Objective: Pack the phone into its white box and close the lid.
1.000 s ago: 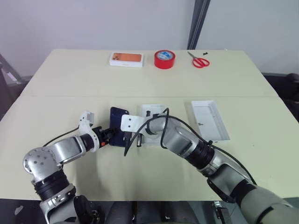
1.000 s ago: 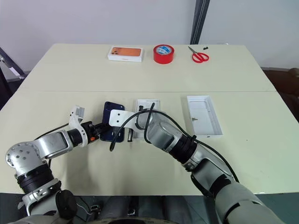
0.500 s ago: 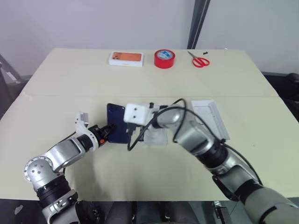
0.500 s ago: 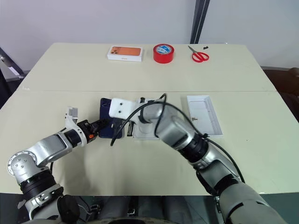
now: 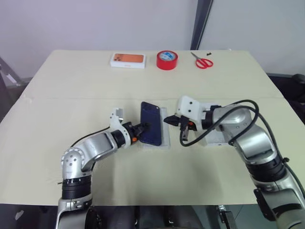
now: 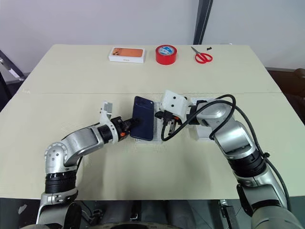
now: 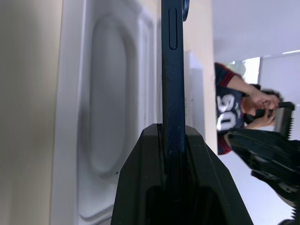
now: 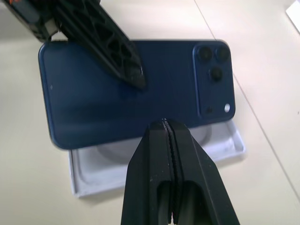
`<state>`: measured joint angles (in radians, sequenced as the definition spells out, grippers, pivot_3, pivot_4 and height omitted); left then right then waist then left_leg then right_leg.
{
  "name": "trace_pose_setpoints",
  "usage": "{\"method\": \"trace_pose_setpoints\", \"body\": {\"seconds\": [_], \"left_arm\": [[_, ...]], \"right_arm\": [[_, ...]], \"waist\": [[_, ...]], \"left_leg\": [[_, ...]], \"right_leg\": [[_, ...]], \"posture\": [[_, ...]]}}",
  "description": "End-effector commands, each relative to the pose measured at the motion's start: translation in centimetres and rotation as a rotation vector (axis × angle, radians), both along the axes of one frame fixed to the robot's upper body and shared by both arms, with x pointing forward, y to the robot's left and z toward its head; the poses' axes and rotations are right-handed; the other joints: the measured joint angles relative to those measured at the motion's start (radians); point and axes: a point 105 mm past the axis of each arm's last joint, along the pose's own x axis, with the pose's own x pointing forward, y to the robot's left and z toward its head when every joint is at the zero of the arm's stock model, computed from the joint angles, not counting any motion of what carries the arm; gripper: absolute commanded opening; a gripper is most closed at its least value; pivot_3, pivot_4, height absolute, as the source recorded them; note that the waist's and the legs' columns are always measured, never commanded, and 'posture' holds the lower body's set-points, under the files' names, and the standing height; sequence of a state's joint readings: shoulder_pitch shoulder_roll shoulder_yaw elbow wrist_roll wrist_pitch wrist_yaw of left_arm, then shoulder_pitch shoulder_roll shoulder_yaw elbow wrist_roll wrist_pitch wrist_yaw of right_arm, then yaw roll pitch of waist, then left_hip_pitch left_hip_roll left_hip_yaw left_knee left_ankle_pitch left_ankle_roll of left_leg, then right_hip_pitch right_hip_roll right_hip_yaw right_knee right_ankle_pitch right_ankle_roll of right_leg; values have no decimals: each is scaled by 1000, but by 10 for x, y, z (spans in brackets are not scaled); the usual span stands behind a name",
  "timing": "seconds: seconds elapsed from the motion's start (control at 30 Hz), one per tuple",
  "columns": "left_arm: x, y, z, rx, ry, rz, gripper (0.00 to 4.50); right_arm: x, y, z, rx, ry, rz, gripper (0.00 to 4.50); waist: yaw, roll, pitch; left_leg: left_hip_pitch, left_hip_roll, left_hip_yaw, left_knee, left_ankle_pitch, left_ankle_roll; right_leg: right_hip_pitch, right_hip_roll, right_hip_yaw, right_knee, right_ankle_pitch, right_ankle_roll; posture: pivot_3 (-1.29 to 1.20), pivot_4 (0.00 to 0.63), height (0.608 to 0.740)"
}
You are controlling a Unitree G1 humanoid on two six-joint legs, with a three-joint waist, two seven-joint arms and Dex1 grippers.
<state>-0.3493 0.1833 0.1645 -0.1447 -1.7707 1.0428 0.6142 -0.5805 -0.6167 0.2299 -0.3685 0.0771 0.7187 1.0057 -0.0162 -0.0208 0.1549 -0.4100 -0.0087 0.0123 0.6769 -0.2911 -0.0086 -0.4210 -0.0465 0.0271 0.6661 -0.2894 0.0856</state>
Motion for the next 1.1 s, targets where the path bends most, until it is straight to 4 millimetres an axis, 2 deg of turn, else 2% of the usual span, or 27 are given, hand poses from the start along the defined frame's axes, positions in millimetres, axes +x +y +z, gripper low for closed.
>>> {"method": "trace_pose_setpoints", "body": {"seconds": [0.03, 0.1, 0.23, 0.4, 0.5, 0.77, 0.87, 1.1], "left_arm": [[5, -12, 10, -15, -42, -18, 56], [7, -16, 7, -8, -39, -21, 56], [9, -19, 4, -12, -37, -23, 1801], [7, -21, 6, -16, -54, -50, 4362], [3, -18, 11, -16, -81, -68, 4443], [-7, 2, 30, 236, -287, -190, 4443], [-7, 5, 36, 247, -321, -198, 4443], [2, -1, 29, 250, -298, -186, 4443]], "right_arm": [[-1, -4, 5, 8, -43, -15, 0], [-1, -4, 5, 13, -41, -23, 0], [-3, -3, 3, 14, -36, -26, 0], [-2, -3, 2, 5, -37, -26, 0], [-2, -2, 3, 6, -39, -25, 0], [-1, 1, 2, 6, -36, -15, 0], [0, 1, 1, 7, -34, -14, 0], [0, 5, -2, 11, -31, -12, 0]], "waist": [[5, 0, 0], [6, 0, 0], [6, 0, 0], [5, 0, 0], [3, 0, 0], [5, 0, 0], [8, 0, 1], [6, 0, 1]], "left_leg": [[0, 0, 0, 0, 0, 0], [-1, 0, 0, 1, 0, 0], [-1, 0, 0, 2, 1, -2], [-1, 0, 0, 2, 1, -1], [0, 0, 0, 2, 1, -1], [0, 0, -1, 2, 1, -1], [0, 0, -1, 2, 1, -1], [0, 0, -2, 2, 1, -1]], "right_leg": [[0, 0, 0, 0, 0, 0], [1, 0, 0, -1, 0, 0], [2, 0, 0, -2, 0, 0], [2, 0, -1, -2, 0, 0], [2, 0, -1, -2, 0, 0], [2, 0, -1, -2, 0, 0], [3, 0, -1, -3, 0, 0], [3, 0, -2, -3, 0, 0]], "posture": [[0, 150, 729], [0, 150, 729], [0, 150, 729], [0, 150, 729], [0, 150, 729], [0, 150, 729], [0, 150, 729], [0, 150, 729]]}}
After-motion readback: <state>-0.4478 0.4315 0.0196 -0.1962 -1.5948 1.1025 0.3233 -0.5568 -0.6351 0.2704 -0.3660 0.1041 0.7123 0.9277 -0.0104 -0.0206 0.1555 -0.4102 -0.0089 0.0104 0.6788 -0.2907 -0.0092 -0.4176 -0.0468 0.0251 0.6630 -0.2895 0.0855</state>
